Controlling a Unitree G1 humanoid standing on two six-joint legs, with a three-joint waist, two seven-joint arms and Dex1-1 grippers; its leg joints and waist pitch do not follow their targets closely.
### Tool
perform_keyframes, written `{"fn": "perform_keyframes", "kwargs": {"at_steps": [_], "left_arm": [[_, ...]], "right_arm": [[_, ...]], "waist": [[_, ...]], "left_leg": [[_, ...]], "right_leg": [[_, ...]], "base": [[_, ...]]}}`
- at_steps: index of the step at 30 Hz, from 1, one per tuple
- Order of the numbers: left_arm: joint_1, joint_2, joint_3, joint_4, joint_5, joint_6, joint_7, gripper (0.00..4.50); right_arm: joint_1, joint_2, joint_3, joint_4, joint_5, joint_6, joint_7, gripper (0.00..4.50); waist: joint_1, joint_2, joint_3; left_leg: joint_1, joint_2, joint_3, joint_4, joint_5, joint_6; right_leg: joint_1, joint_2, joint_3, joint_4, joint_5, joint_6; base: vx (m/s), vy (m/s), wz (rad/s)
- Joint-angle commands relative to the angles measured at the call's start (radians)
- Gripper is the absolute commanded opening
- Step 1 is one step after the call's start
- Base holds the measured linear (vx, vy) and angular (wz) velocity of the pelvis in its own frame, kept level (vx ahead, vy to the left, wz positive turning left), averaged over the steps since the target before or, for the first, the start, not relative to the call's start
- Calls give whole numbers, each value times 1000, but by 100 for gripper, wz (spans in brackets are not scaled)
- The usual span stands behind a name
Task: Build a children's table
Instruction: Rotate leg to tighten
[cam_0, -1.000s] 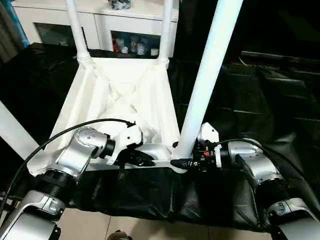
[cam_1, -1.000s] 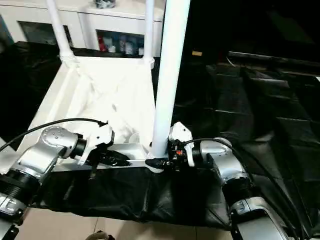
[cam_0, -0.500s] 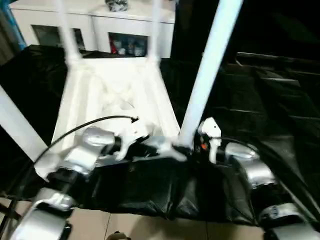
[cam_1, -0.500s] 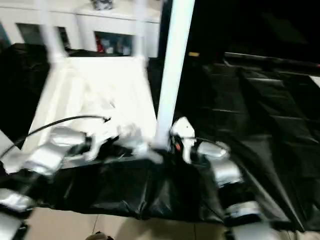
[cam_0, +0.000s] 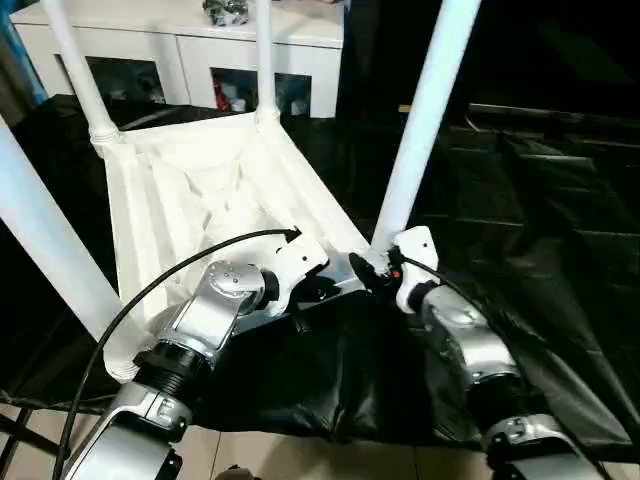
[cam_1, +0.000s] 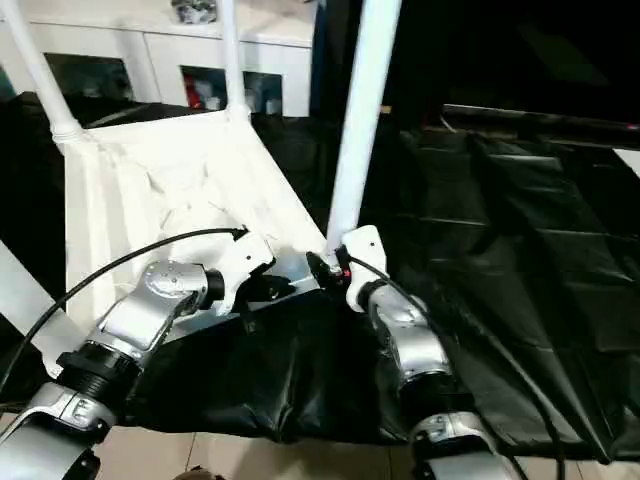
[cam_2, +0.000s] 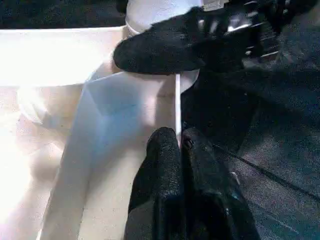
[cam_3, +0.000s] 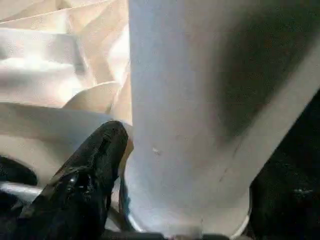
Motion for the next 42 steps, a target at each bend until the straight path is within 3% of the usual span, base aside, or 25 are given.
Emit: {"fn": "perform_keyframes", "kwargs": {"at_steps": [1, 3, 6, 9, 16, 23, 24, 25, 29, 30, 37, 42], "left_arm": [[16, -21, -63, -9, -21, -26, -48, 0], [26, 0, -53, -17, -35, -59, -85, 0], [36, 38, -37, -29, -73, -73, -174, 0], [35, 60, -36, -27, -81, -80, -216, 0], [30, 135, -44, -8, -101, -129, -358, 0], [24, 160, -55, -4, -105, -145, -410, 0], [22, 162, -55, 1, -105, -148, -415, 0], [20, 164, -54, 5, -105, -151, -420, 0], [18, 168, -52, 16, -106, -163, -431, 0], [18, 168, -52, 16, -106, -163, -431, 0], [41, 140, -34, -6, -97, -126, -350, 0], [29, 74, -26, 8, -62, -81, -208, 0]], "right_arm": [[-3, 14, 66, -26, 25, 21, 113, 382], [7, -25, 82, -51, 27, 6, 192, 392], [16, -96, 114, -92, 38, 0, 343, 392], [19, -131, 128, -108, 51, 3, 426, 392], [17, -214, 175, -134, 84, 42, 668, 392], [11, -230, 179, -142, 103, 59, 720, 341], [15, -234, 182, -146, 104, 60, 731, 316], [20, -236, 187, -150, 105, 62, 741, 312], [27, -235, 192, -153, 102, 62, 756, 281], [27, -235, 192, -153, 102, 62, 756, 276], [76, -191, 160, -192, 102, 71, 623, 270], [87, -123, 124, -136, 44, 71, 383, 269]], "waist": [[0, 0, -53], [0, -1, -56], [2, -1, -57], [5, -1, -54], [13, 4, -50], [20, -1, -53], [22, -9, -53], [26, -5, -53], [28, -5, -53], [28, 0, -54], [28, -2, -52], [19, 0, -43]], "left_leg": [[10, 25, -14, -69, -247, 11], [6, 23, -13, -62, -188, 31], [9, 22, -8, -56, -153, 60], [9, 24, -8, -58, -169, 69], [15, 31, -8, -63, -241, 35], [13, 31, -7, -60, -198, 38], [13, 30, -6, -59, -189, 43], [13, 30, -6, -58, -182, 46], [13, 30, -5, -58, -181, 45], [15, 30, -6, -59, -192, 39], [14, 30, -8, -62, -205, 26], [22, 29, -14, -74, -310, -21]], "right_leg": [[41, -49, 41, -73, -169, -172], [47, -46, 39, -61, -66, -198], [47, -45, 39, -55, 2, -222], [48, -46, 38, -57, -31, -233], [43, -48, 38, -65, -146, -226], [43, -49, 38, -59, -109, -228], [44, -48, 38, -58, -96, -230], [44, -49, 38, -56, -92, -231], [42, -48, 37, -56, -92, -233], [42, -49, 38, -58, -100, -233], [44, -50, 38, -58, -110, -225], [33, -58, 41, -85, -323, -172]], "base": [[0, 0, 0], [0, 0, 0], [0, 0, 0], [0, 0, 0], [0, 0, 0], [0, 0, 0], [0, 0, 0], [0, 0, 0], [0, 0, 0], [0, 0, 0], [0, 0, 0], [0, 0, 0]]}}
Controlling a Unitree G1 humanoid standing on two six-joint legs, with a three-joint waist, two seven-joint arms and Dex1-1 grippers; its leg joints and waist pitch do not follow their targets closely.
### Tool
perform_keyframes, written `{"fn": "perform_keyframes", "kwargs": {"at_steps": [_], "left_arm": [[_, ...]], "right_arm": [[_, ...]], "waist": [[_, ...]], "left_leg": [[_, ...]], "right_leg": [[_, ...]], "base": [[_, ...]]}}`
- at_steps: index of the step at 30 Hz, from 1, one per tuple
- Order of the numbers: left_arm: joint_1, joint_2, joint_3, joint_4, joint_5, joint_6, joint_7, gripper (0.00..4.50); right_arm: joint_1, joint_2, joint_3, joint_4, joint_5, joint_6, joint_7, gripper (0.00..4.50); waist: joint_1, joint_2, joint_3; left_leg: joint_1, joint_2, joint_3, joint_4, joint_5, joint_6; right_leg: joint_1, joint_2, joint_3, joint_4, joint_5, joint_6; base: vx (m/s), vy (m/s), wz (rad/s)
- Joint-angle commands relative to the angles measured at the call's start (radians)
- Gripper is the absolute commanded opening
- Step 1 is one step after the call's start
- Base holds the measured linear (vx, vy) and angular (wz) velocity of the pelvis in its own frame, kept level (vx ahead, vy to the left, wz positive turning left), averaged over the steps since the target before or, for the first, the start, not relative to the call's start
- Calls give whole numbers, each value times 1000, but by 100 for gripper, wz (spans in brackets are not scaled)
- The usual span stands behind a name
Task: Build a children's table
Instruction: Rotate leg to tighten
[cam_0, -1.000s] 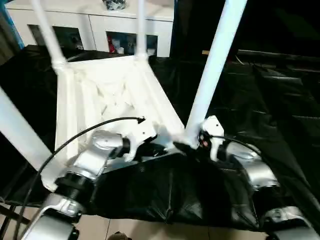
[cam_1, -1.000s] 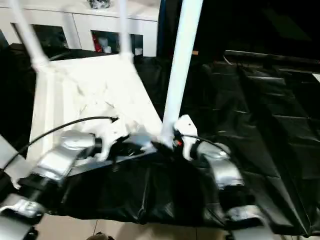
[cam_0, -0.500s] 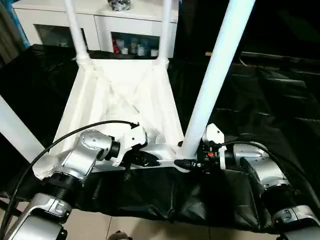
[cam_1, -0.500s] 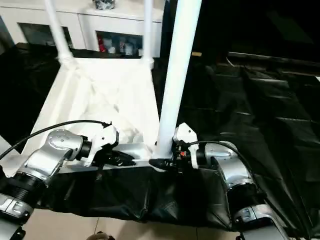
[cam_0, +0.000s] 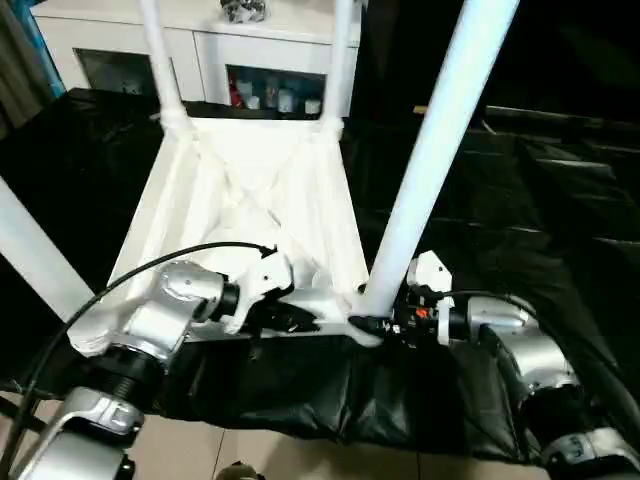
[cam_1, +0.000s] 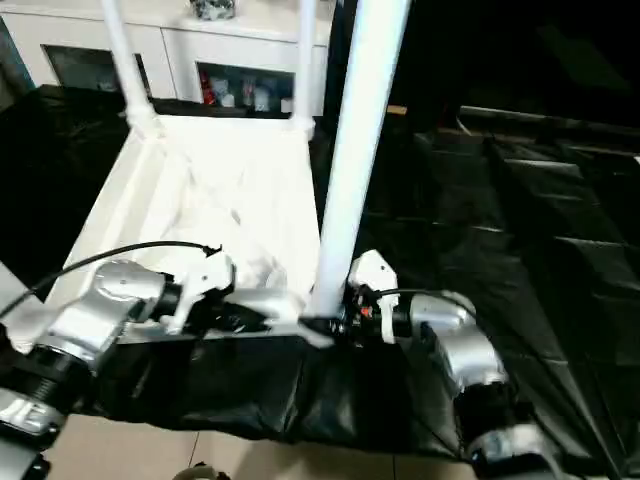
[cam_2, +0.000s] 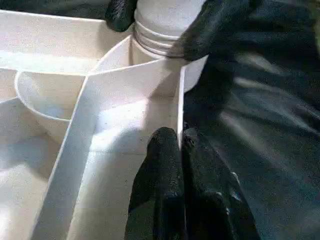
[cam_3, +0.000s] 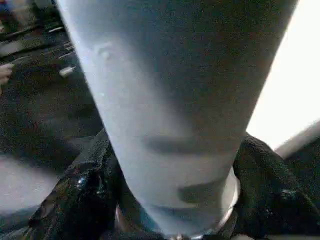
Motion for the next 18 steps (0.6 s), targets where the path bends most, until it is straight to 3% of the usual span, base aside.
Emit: {"fn": "perform_keyframes", "kwargs": {"at_steps": [1, 2, 3, 8, 11, 13, 17, 18], "left_arm": [[-9, -64, -30, 6, 12, 27, 83, 0], [-9, -64, -30, 6, 12, 27, 83, 0], [-16, -104, -31, 15, 24, 42, 142, 0], [-26, -226, -53, 21, 55, 89, 286, 0], [-23, -261, -69, 14, 73, 103, 328, 0], [-14, -269, -77, 5, 86, 107, 337, 0], [-2, -242, -72, -4, 87, 91, 319, 0], [2, -223, -70, -6, 85, 79, 304, 0]], "right_arm": [[-2, 47, 34, 30, -53, 4, -105, 269], [-2, 47, 34, 30, -53, 4, -105, 269], [-10, 84, 16, 64, -62, 8, -198, 269], [-41, 211, -20, 117, -80, 22, -440, 269], [-68, 261, -15, 129, -101, 14, -528, 269], [-80, 264, 12, 132, -142, -24, -557, 325], [-70, 239, -15, 118, -102, -25, -493, 347], [-61, 218, -13, 106, -95, -28, -449, 373]], "waist": [[-7, 0, -46], [-9, -1, -45], [-14, 4, -42], [-35, 3, -33], [-41, 6, -40], [-41, 6, -42], [-41, 7, -43], [-39, 8, -43]], "left_leg": [[19, 27, -17, -75, -316, -24], [16, 27, -18, -76, -316, -27], [22, 28, -19, -79, -348, -32], [34, 23, -31, -82, -450, -45], [31, 23, -35, -87, -439, -42], [26, 24, -30, -90, -404, -31], [25, 24, -25, -88, -385, -20], [26, 24, -24, -88, -384, -16]], "right_leg": [[34, -59, 40, -90, -345, -161], [35, -59, 41, -90, -360, -151], [26, -59, 41, -99, -409, -135], [18, -62, 32, -124, -592, -83], [23, -61, 30, -124, -557, -78], [25, -57, 34, -119, -472, -91], [26, -55, 38, -112, -401, -115], [26, -54, 38, -111, -385, -122]], "base": [[0, 0, 0], [0, 0, 0], [0, 0, 0], [0, 0, 0], [0, 0, 0], [0, 0, 0], [0, 0, 0], [0, 0, 0]]}}
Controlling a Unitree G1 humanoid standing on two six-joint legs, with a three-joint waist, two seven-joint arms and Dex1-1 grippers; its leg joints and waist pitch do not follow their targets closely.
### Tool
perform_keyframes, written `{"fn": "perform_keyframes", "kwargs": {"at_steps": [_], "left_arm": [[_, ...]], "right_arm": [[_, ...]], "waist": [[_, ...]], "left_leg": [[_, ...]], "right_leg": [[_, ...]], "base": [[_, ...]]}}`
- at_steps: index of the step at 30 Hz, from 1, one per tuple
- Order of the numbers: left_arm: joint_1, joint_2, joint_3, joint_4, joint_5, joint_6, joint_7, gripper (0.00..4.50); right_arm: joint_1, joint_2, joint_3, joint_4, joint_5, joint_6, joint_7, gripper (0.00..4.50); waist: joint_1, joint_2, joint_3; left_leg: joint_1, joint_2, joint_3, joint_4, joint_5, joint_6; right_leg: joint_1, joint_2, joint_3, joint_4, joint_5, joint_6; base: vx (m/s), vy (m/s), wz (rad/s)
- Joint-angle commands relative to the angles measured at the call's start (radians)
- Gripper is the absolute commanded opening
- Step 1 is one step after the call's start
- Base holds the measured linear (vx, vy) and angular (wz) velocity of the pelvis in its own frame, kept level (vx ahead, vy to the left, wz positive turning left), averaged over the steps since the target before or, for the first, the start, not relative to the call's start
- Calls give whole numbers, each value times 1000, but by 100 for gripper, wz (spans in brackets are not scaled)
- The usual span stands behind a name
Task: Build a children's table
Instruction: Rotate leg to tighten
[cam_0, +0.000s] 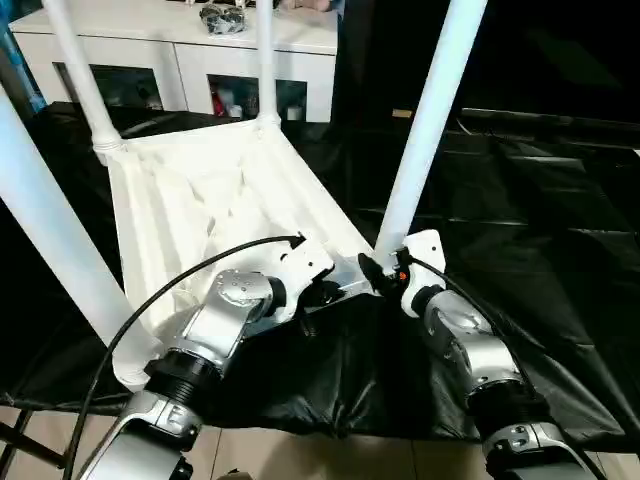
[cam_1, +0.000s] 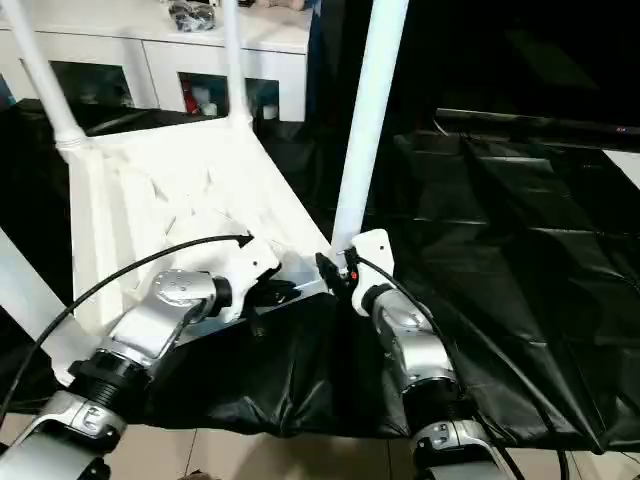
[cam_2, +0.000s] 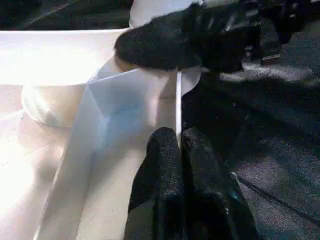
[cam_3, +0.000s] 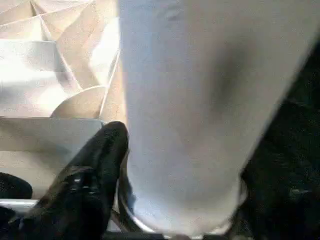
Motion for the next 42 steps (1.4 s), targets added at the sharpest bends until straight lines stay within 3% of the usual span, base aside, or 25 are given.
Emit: {"fn": "perform_keyframes", "kwargs": {"at_steps": [1, 4, 5, 12, 15, 18, 23, 27, 34, 40, 42], "left_arm": [[13, -31, -73, -9, -14, -30, -41, 0], [20, 2, -70, -15, -18, -50, -80, 0], [22, 13, -68, -17, -18, -52, -92, 0], [34, 118, -69, -40, -51, -142, -260, 0], [34, 153, -74, -48, -70, -169, -333, 0], [29, 176, -75, -49, -81, -177, -378, 0], [25, 209, -81, -48, -91, -191, -446, 0], [11, 225, -87, -16, -91, -222, -462, 0], [6, 224, -77, -4, -93, -226, -470, 0], [16, 197, -57, -24, -91, -171, -386, 0], [24, 163, -51, -47, -84, -128, -317, 0]], "right_arm": [[-1, 18, 98, -15, 13, 0, 132, 373], [12, -22, 106, -40, 22, -3, 207, 387], [16, -37, 108, -48, 29, -3, 238, 416], [48, -179, 147, -153, 103, 34, 546, 416], [51, -227, 167, -168, 110, 29, 651, 416], [44, -255, 178, -164, 106, 19, 719, 383], [27, -277, 192, -163, 110, 30, 779, 355], [25, -299, 226, -174, 109, 41, 828, 314], [29, -284, 227, -178, 113, 52, 852, 278], [58, -248, 203, -186, 124, 80, 751, 271], [62, -208, 178, -155, 92, 82, 610, 270]], "waist": [[-1, 0, -41], [2, -1, -44], [2, 0, -44], [7, 2, -52], [16, 2, -53], [24, 2, -49], [26, -1, -44], [30, -2, -47], [38, -5, -48], [38, -5, -46], [34, -5, -40]], "left_leg": [[12, 28, -19, -76, -384, -13], [4, 28, -17, -75, -330, 3], [3, 29, -16, -74, -317, 4], [-1, 28, -11, -60, -197, 51], [3, 32, -7, -55, -169, 65], [5, 35, -4, -57, -196, 60], [5, 36, -7, -64, -251, 27], [6, 35, -6, -61, -226, 30], [6, 36, -5, -59, -207, 34], [6, 36, -5, -61, -217, 25], [8, 36, -8, -68, -270, 1]], "right_leg": [[13, -53, 40, -93, -374, -129], [23, -53, 41, -84, -308, -143], [23, -53, 42, -82, -292, -148], [36, -46, 38, -55, -68, -217], [36, -44, 36, -48, -21, -240], [32, -46, 36, -49, -60, -248], [30, -52, 39, -58, -173, -220], [30, -50, 39, -54, -140, -221], [30, -51, 39, -50, -123, -228], [29, -52, 41, -53, -143, -219], [24, -56, 42, -63, -232, -203]], "base": [[0, 0, 0], [0, 0, 0], [0, 0, 0], [8, 0, 0], [0, 0, 0], [0, 0, 0], [0, 0, 0], [0, 0, 0], [0, 0, 0], [0, 0, 0], [0, 0, 0]]}}
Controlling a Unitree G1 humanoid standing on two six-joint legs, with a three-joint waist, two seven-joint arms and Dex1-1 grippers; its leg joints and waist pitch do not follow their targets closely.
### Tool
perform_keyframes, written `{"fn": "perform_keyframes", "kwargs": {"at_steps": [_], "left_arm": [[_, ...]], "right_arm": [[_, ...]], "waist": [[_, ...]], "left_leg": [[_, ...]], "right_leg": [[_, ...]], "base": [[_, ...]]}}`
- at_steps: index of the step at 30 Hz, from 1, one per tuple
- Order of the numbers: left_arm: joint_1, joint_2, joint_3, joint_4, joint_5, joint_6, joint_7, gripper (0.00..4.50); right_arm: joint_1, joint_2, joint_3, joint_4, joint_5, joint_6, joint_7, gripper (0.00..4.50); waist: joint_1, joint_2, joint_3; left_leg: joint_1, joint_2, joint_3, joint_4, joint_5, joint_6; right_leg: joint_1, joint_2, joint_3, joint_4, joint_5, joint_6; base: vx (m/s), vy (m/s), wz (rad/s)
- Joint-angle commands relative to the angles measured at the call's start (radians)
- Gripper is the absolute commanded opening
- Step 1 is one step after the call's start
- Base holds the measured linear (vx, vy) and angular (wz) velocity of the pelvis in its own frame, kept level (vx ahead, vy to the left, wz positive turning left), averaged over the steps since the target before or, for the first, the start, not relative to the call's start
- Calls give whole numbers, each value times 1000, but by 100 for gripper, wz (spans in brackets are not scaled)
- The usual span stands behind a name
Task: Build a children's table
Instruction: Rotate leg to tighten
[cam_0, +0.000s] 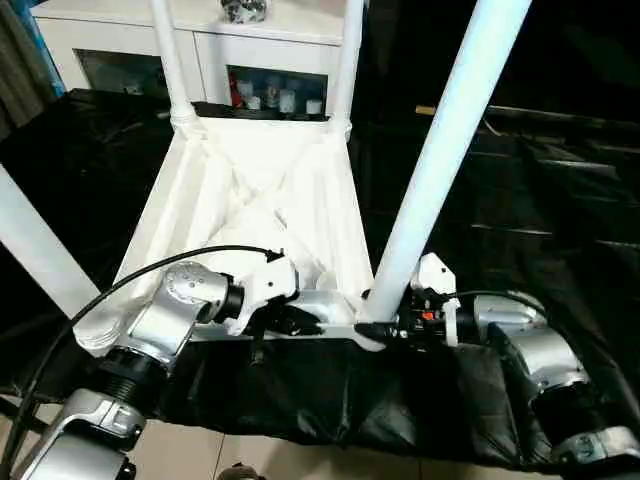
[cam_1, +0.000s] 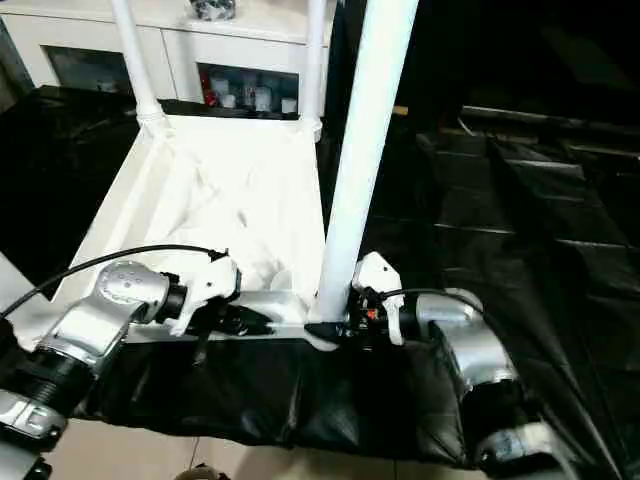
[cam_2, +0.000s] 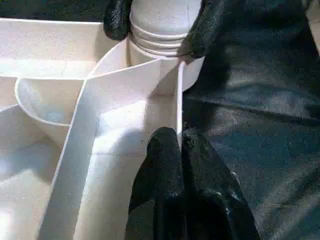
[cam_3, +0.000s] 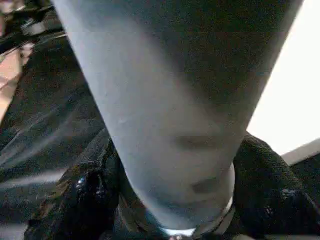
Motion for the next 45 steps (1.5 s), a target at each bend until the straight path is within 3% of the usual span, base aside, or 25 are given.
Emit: {"fn": "perform_keyframes", "kwargs": {"at_steps": [1, 3, 6, 9, 10, 11, 14, 15, 16, 17, 18, 24, 25, 29, 32, 38, 45], "left_arm": [[7, -63, -23, -31, 10, 43, 93, 0], [9, -119, -21, -33, 25, 80, 175, 0], [9, -204, -27, -23, 46, 122, 280, 0], [5, -247, -37, -10, 65, 139, 334, 0], [6, -254, -41, -8, 71, 140, 343, 0], [8, -266, -47, -5, 77, 144, 355, 0], [13, -292, -64, -5, 85, 157, 375, 0], [16, -293, -65, -11, 86, 163, 377, 0], [17, -291, -66, -17, 85, 167, 374, 0], [20, -279, -65, -26, 84, 164, 361, 0], [21, -274, -62, -30, 86, 166, 359, 0], [26, -203, -38, -46, 55, 123, 270, 0], [28, -193, -38, -49, 51, 116, 258, 0], [33, -151, -35, -61, 27, 98, 187, 0], [34, -104, -30, -66, 5, 72, 104, 0], [25, -39, -35, -56, -16, 35, -14, 0], [10, 2, -44, -26, -17, -2, -62, 0]], "right_arm": [[0, 61, 19, 26, -29, 2, -129, 270], [-8, 117, -11, 74, -53, -4, -280, 269], [-21, 209, -46, 109, -55, 10, -437, 269], [-32, 257, -50, 120, -61, 9, -507, 269], [-38, 271, -54, 126, -62, 12, -527, 269], [-48, 292, -52, 133, -70, 11, -562, 269], [-71, 325, -8, 133, -131, -27, -617, 269], [-74, 327, -9, 135, -135, -36, -624, 304], [-76, 329, -26, 138, -121, -35, -630, 325], [-75, 319, -50, 137, -96, -31, -614, 339], [-73, 312, -54, 137, -96, -36, -607, 341], [-35, 214, -36, 86, -89, -61, -466, 396], [-32, 203, -32, 83, -93, -69, -451, 396], [-21, 155, -17, 60, -83, -83, -348, 396], [-10, 94, 6, 17, -46, -78, -192, 396], [-12, 18, 29, -21, 3, -60, 14, 396], [-33, -13, 36, 5, 12, -69, 90, 339]], "waist": [[-8, -3, -41], [-18, -4, -38], [-37, -4, -37], [-41, -6, -36], [-43, -6, -37], [-46, 1, -39], [-52, 9, -41], [-52, 5, -42], [-52, 8, -42], [-52, 13, -43], [-52, 11, -45], [-45, 10, -51], [-45, 10, -53], [-45, 10, -60], [-44, 10, -55], [-33, 9, -50], [-19, 4, -51]], "left_leg": [[14, 31, -14, -72, -288, -8], [13, 30, -21, -78, -337, -31], [15, 28, -25, -80, -375, -42], [20, 25, -25, -78, -387, -28], [18, 25, -25, -78, -385, -26], [16, 25, -26, -80, -385, -27], [12, 25, -28, -82, -376, -35], [13, 25, -25, -81, -375, -31], [13, 24, -25, -81, -373, -28], [12, 24, -25, -81, -368, -25], [13, 25, -22, -80, -361, -23], [10, 25, -15, -70, -269, 10], [2, 23, -16, -68, -229, 21], [1, 21, -11, -55, -137, 64], [3, 24, -11, -57, -170, 80], [9, 31, -9, -64, -239, 44], [8, 31, -10, -61, -218, 35]], "right_leg": [[26, -58, 42, -75, -271, -192], [26, -62, 41, -87, -393, -152], [20, -62, 40, -97, -452, -128], [14, -60, 40, -106, -485, -111], [15, -60, 40, -106, -485, -109], [15, -59, 40, -106, -471, -108], [19, -55, 38, -100, -419, -115], [18, -54, 39, -100, -397, -118], [18, -53, 40, -98, -385, -123], [19, -53, 41, -97, -363, -130], [19, -51, 41, -94, -331, -139], [30, -48, 42, -77, -171, -183], [37, -48, 41, -69, -119, -193], [43, -43, 39, -50, 41, -237], [42, -46, 37, -57, -13, -244], [35, -48, 39, -66, -142, -228], [34, -50, 39, -59, -124, -230]], "base": [[0, 0, 0], [0, 0, 0], [0, 0, 0], [0, 0, 0], [0, 0, 0], [0, 0, 0], [0, 0, 0], [0, 0, 0], [0, 0, 0], [0, 0, 0], [0, 0, 0], [0, 0, 0], [0, 0, 0], [0, 0, 0], [0, 0, 0], [0, 0, 0], [0, 0, 0]]}}
